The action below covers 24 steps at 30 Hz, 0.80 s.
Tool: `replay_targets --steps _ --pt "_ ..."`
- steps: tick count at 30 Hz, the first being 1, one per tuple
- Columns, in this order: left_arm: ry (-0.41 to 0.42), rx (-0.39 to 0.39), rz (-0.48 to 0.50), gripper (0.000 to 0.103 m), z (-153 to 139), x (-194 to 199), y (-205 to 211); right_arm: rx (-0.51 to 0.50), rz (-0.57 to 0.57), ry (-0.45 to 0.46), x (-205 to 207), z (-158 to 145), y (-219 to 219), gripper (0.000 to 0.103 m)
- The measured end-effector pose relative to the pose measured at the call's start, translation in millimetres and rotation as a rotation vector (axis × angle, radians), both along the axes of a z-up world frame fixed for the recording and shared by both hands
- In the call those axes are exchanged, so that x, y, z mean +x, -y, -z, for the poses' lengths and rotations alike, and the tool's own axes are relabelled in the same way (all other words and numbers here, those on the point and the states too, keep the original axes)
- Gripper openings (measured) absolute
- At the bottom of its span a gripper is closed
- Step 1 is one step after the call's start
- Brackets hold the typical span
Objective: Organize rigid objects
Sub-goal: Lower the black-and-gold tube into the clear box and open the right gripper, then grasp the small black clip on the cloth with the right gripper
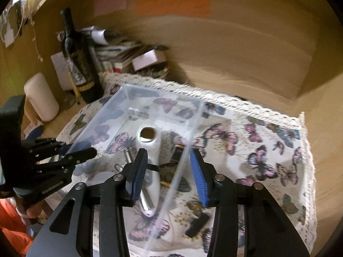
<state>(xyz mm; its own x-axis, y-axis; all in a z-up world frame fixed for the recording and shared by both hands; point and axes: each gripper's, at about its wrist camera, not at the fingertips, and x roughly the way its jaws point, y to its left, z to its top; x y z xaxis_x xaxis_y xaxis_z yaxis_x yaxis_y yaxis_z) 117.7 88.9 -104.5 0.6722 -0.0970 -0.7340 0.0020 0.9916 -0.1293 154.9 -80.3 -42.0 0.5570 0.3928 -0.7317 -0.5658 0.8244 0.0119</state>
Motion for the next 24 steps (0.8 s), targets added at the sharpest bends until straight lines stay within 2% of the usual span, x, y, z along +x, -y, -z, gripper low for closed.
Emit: replay_targets --steps 6,10,15,24 --pt "0.000 0.000 0.000 0.016 0 0 0 0.005 0.090 0.020 -3 -10 33 0.039" --pt "0.000 0.000 0.000 0.016 0 0 0 -0.011 0.143 -0.006 -2 -3 51 0.039" --pt "0.000 -0.001 -0.001 0.016 0 0 0 -0.025 0.175 -0.085 0 23 61 0.039" --pt "0.000 -0.001 0.000 0.016 0 0 0 -0.067 0.163 -0.228 -10 76 60 0.039"
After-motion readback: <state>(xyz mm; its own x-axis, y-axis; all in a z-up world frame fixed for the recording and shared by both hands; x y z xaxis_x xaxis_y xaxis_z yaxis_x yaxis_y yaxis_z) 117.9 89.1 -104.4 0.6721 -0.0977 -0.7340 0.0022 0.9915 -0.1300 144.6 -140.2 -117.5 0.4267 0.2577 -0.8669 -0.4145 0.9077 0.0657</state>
